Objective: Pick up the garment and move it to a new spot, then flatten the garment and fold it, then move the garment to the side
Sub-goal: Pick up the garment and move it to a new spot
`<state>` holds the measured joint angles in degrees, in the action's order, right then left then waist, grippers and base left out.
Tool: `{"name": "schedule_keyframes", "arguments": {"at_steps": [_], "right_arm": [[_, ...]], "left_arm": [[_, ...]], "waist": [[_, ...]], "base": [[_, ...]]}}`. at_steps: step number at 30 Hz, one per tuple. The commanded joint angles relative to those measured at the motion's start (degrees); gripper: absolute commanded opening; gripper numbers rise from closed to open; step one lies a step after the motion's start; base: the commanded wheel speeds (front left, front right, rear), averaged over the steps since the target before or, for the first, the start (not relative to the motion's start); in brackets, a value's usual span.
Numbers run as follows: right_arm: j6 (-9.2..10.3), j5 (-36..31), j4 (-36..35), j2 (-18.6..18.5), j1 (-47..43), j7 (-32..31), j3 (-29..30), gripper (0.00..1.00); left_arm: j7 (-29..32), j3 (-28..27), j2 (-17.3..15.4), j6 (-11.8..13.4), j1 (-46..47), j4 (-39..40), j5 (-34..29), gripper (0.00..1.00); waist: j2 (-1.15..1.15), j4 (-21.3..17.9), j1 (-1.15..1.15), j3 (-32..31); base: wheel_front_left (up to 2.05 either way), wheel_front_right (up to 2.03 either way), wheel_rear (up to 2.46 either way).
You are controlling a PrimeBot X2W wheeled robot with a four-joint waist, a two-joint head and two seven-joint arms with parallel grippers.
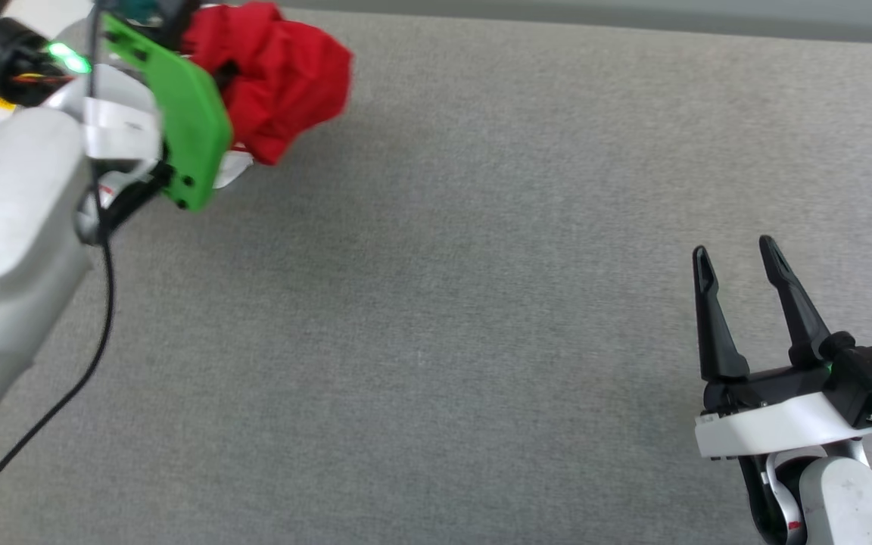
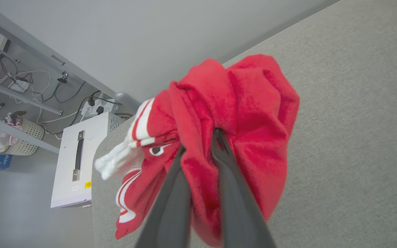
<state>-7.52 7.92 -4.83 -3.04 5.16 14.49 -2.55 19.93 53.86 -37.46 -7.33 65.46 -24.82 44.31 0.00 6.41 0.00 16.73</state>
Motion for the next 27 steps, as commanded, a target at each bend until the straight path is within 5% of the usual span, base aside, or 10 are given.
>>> {"name": "schedule_keyframes", "arguments": {"at_steps": [1,16,27], "right_arm": [[0.03,0.3,0.2,0.1,-0.9,0.5,0.0,1.00],[0.03,4.2,0.3,0.2,-2.7,0.5,2.3,1.00],[0.03,4.9,-0.2,0.2,-2.8,0.5,4.3,1.00]], "left_arm": [[-0.6,0.9,1.2,-0.2,1.2,1.2,-0.6,0.00],[-6.1,13.3,15.8,-0.2,0.4,5.0,-1.6,0.00],[-6.4,19.4,29.2,-0.2,-8.9,0.0,-5.8,0.00]], "waist": [[0.00,-2.5,0.00,-2.5],[0.00,-13.2,0.00,-3.7],[0.00,-15.3,0.00,-1.7]], "base": [[0.00,0.00,0.00],[0.00,0.00,0.00],[0.00,0.00,0.00]]}}
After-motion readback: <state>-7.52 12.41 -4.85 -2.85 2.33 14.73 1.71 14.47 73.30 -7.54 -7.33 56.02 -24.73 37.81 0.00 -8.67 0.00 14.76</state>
